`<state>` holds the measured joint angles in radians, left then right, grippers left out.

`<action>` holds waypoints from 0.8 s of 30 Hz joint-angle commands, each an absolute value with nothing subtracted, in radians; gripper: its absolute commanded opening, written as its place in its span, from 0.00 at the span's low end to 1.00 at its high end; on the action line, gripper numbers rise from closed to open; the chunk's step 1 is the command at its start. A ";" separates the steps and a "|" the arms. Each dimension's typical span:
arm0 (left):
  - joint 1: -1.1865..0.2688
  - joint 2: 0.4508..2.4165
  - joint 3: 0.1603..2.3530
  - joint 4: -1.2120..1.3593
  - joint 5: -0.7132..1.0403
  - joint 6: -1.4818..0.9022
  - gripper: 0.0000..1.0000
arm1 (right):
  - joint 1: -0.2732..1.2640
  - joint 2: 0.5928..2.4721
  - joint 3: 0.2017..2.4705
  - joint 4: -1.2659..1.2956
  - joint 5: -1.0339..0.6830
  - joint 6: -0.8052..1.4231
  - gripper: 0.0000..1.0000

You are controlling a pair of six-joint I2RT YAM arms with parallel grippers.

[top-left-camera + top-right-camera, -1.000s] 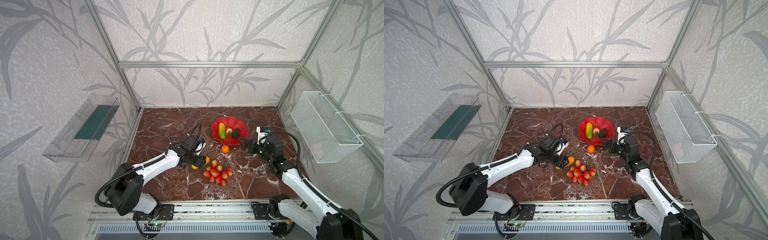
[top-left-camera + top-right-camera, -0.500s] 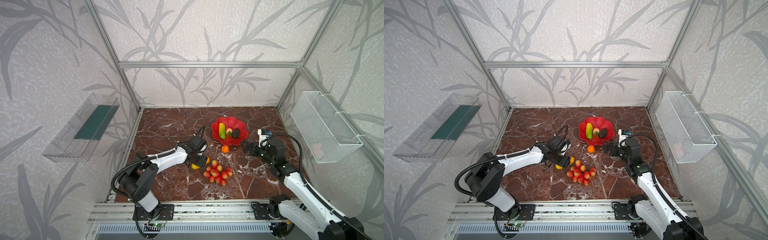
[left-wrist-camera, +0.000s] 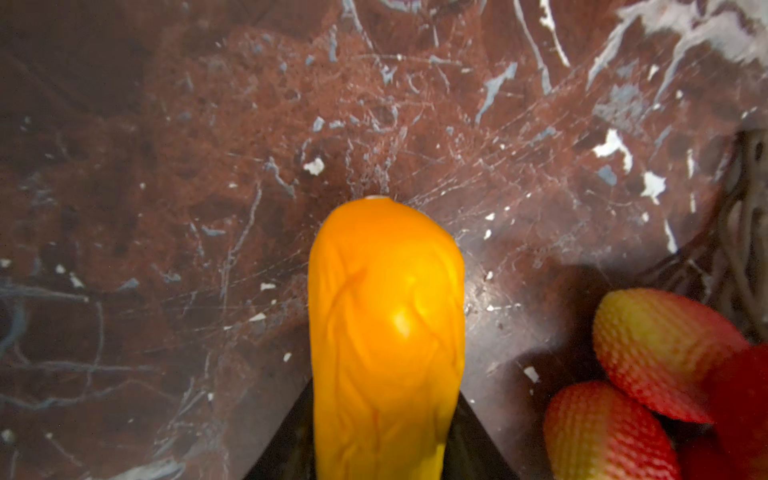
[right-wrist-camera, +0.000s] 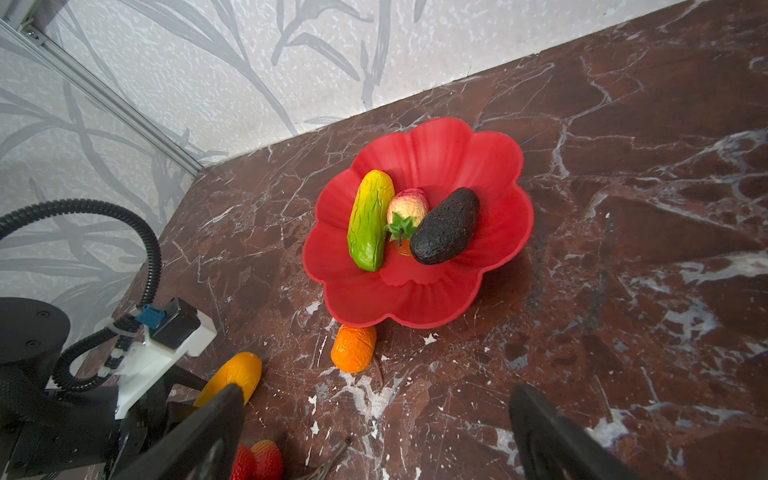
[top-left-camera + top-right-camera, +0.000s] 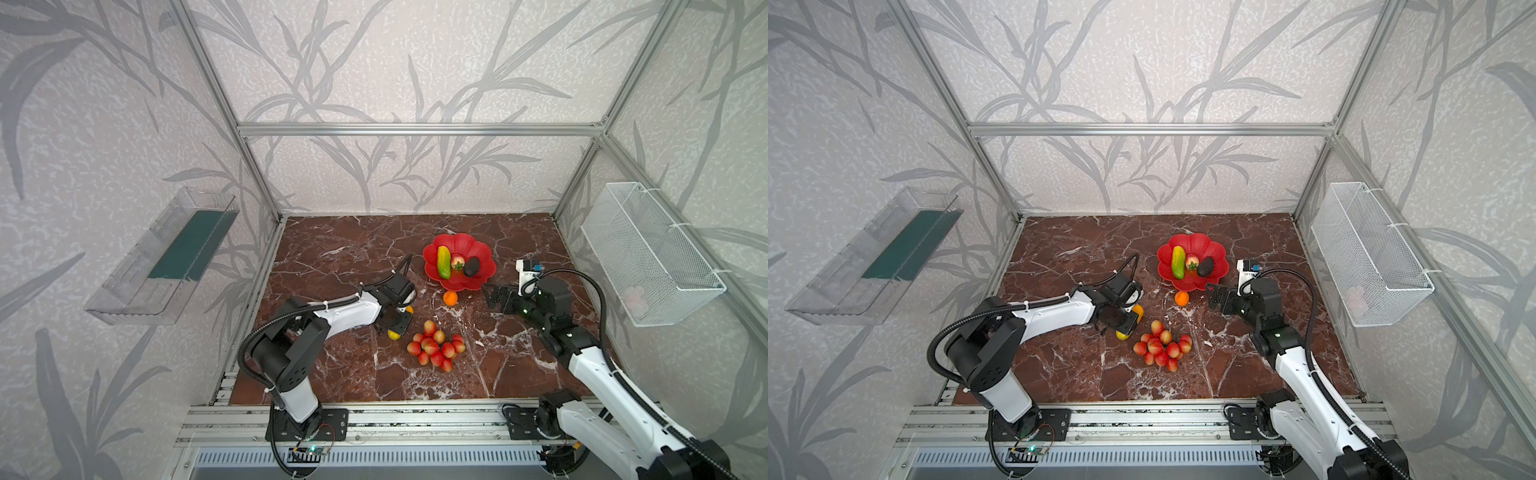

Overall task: Place and organize the fake fruits in the fruit bowl
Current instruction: 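Place the yellow fruit in the red bowl beside the cucumber, then lift away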

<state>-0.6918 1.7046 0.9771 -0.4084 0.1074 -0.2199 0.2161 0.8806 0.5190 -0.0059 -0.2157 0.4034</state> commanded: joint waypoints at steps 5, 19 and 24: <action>-0.683 1.669 1.133 -0.361 0.143 -0.261 0.35 | 0.217 0.864 0.523 -0.039 -0.194 0.413 0.99; -0.641 2.078 1.697 -0.356 0.176 -0.243 0.35 | 0.214 0.823 0.535 -0.149 -0.161 0.479 0.99; -0.620 2.179 1.797 -0.348 0.180 -0.283 0.38 | 0.215 0.815 0.541 -0.170 -0.171 0.479 0.99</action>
<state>-0.6315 2.1586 1.7428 -0.3313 0.1715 -0.2577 0.2161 0.8307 0.5201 -0.1444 -0.1730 0.4694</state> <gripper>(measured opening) 0.379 0.990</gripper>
